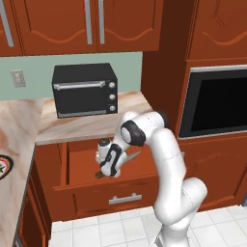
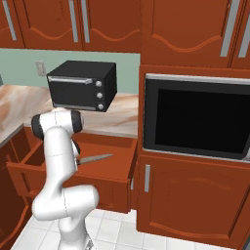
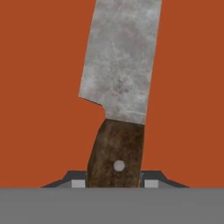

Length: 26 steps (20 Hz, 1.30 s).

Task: Pick up the knife from the drawer and place it on the cutting board. Then place the meat from the plate to the cutting board.

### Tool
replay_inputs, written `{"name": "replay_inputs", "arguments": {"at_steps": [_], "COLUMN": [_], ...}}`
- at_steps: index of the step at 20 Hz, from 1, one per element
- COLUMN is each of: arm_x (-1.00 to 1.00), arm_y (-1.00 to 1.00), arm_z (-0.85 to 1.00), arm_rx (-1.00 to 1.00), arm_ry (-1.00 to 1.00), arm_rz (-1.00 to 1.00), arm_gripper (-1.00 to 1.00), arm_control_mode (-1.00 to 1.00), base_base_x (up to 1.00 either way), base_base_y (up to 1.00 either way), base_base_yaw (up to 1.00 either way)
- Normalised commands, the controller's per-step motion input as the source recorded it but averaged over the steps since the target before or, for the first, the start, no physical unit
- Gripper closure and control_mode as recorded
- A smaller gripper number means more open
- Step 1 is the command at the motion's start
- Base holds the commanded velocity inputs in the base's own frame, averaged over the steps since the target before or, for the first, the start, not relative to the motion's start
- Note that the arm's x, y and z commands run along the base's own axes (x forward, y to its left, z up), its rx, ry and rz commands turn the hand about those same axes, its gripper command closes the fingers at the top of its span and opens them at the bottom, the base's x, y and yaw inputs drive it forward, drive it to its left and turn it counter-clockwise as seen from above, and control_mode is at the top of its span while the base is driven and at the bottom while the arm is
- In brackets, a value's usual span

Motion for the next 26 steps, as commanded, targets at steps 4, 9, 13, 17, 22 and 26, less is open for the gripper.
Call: {"name": "replay_inputs", "arguments": {"at_steps": [4, 9, 13, 17, 22, 26], "arm_x": [-0.19, -0.46, -0.60, -0.62, -0.68, -0.59], "arm_y": [0.00, 0.00, 0.00, 0.00, 0.00, 0.00], "arm_z": [0.53, 0.68, 0.79, 0.81, 0.70, 0.64], "arm_rx": [0.00, 0.00, 0.00, 0.00, 0.00, 0.00], "arm_ry": [0.00, -0.05, -0.10, -0.22, -0.24, -0.17], "arm_rz": [-0.22, -0.17, -0.13, -0.11, -0.09, -0.04], "arm_gripper": [1.00, 1.00, 1.00, 1.00, 1.00, 1.00], "arm_control_mode": [-1.00, -1.00, -1.00, -1.00, -1.00, -1.00], "base_base_x": [0.00, 0.00, 0.00, 0.00, 0.00, 0.00], "base_base_y": [0.00, 0.00, 0.00, 0.00, 0.00, 0.00], "base_base_yaw": [0.00, 0.00, 0.00, 0.00, 0.00, 0.00]}}
